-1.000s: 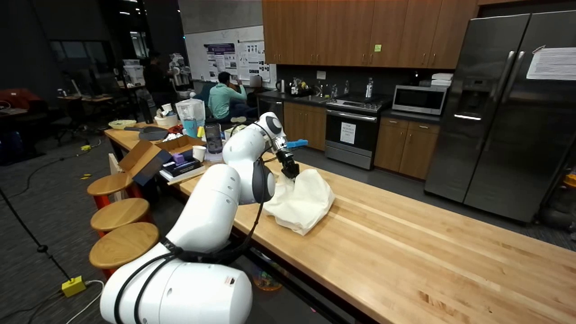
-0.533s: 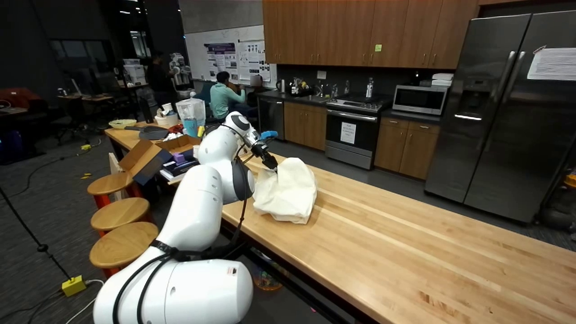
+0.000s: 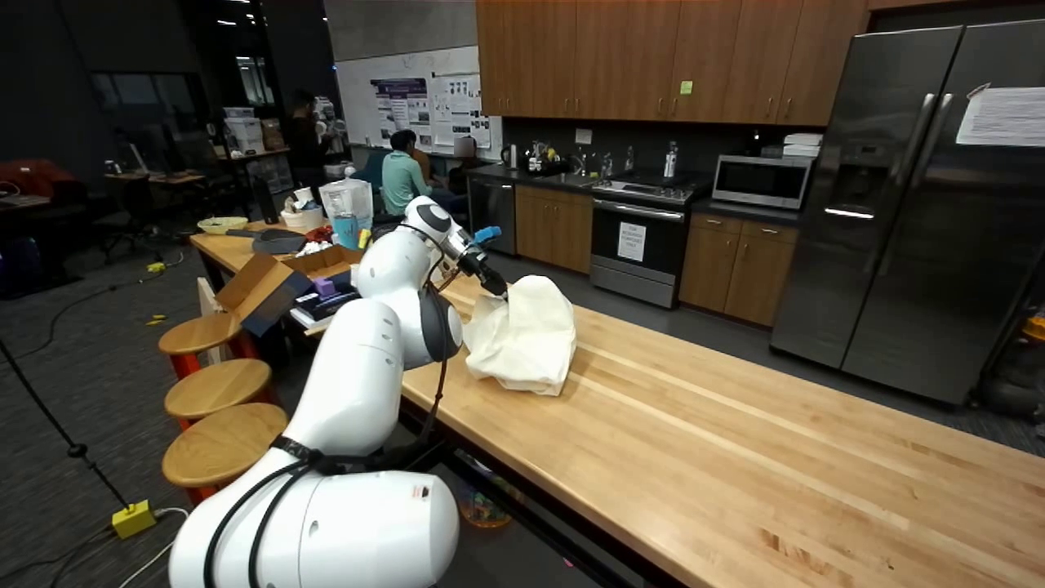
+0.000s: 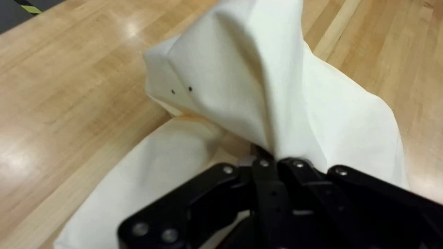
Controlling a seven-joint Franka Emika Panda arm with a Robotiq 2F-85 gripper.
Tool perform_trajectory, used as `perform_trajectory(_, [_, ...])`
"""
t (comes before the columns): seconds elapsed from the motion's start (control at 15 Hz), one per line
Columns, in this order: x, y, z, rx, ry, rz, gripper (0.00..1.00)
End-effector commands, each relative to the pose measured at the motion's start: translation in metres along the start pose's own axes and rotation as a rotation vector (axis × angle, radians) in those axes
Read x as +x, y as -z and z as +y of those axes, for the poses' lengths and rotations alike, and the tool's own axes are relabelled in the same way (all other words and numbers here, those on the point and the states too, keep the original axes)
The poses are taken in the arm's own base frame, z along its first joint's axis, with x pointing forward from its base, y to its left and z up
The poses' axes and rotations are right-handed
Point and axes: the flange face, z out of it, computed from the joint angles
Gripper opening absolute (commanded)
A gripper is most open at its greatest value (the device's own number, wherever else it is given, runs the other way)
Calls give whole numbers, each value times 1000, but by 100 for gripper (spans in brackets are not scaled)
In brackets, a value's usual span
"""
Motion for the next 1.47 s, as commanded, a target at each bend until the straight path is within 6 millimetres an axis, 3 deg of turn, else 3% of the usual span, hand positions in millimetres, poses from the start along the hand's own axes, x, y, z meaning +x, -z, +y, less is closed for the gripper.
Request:
perform_trajectory(0.0, [-40, -31, 3, 19, -67, -3, 1])
perform_trajectory(0.33, [-70, -89, -1, 130, -116, 23, 1])
perform_trajectory(0.73, [-58, -116, -7, 241, -61, 30, 1])
perform_trajectory(1.07, [-50, -105, -15, 284, -4, 53, 1])
perform_trajectory(1.4, [-31, -63, -11, 207, 83, 1, 1])
